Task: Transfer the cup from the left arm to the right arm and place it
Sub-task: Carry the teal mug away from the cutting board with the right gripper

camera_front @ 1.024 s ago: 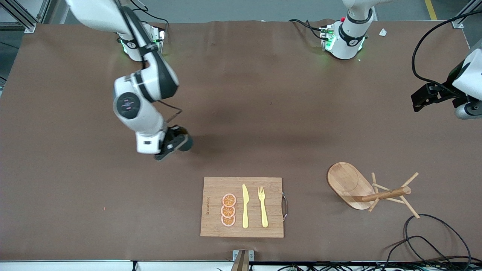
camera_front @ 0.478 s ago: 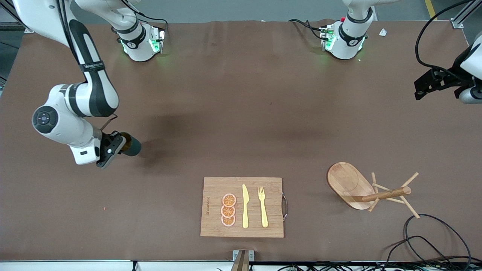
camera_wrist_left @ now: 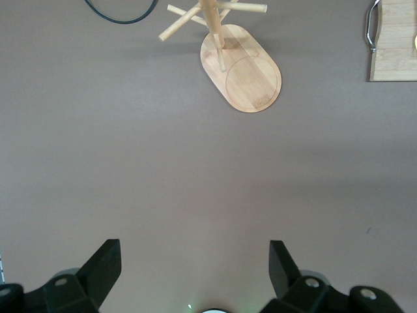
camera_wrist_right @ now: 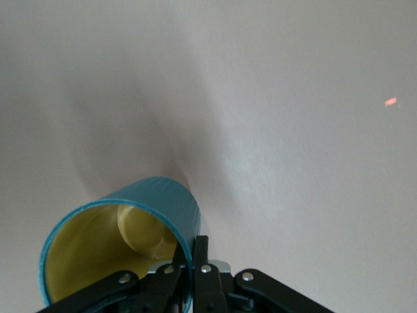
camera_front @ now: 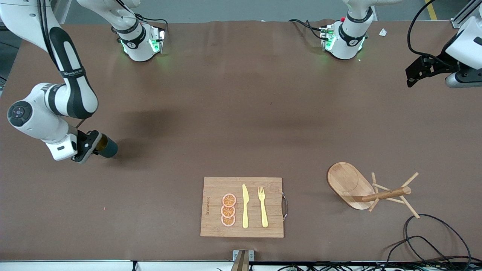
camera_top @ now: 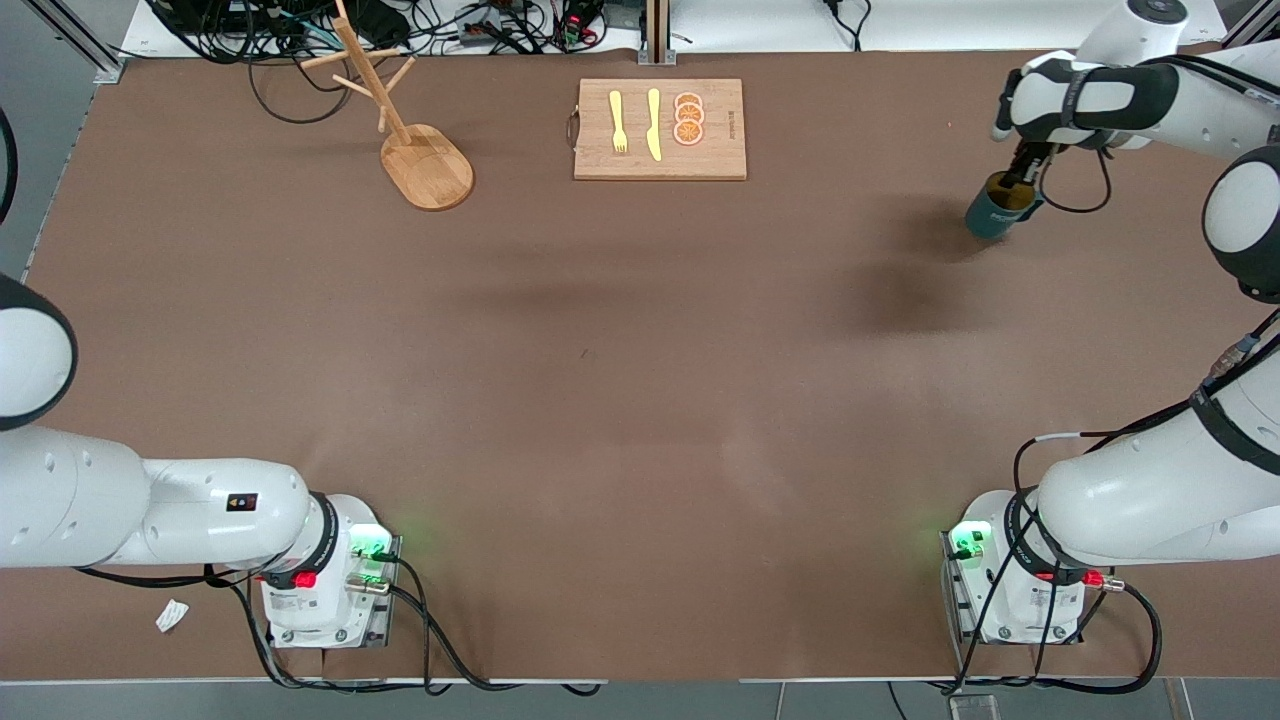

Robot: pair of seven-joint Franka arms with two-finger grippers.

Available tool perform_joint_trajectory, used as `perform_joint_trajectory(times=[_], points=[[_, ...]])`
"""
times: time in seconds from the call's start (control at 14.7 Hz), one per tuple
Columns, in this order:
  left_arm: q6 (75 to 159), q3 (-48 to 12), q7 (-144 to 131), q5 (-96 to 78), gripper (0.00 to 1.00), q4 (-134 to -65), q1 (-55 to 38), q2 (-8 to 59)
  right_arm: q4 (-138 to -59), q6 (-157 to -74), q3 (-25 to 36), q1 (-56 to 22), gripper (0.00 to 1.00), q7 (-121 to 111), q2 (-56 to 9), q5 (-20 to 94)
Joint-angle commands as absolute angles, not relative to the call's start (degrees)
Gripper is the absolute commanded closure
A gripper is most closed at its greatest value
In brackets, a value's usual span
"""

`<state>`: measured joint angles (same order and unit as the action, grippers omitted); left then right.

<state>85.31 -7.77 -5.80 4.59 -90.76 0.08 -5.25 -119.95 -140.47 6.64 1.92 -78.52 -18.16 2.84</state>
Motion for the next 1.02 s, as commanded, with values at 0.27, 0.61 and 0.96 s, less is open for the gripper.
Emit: perform_joint_trajectory(times=[0.27, 0.61, 0.96], points=[[86.6, -7.6, -5.9, 3.5, 0.00, -91.5, -0.2, -6.5, -123.5, -144.1, 4.9, 2.6, 0.98, -79.3, -18.5, 5.2], [86.6, -7.7, -5.4, 4.6, 0.00, -91.1, -0.4, -6.0, -123.5, -144.1, 3.3, 2.5, 0.98, -79.4, -18.8, 5.8], [86.6, -7.6, -5.4, 4.8, 0.00, -89.7, 0.0, -4.8, -123.3, -143.6, 2.6, 2.6, 0.57, -79.1, -18.8, 6.3]])
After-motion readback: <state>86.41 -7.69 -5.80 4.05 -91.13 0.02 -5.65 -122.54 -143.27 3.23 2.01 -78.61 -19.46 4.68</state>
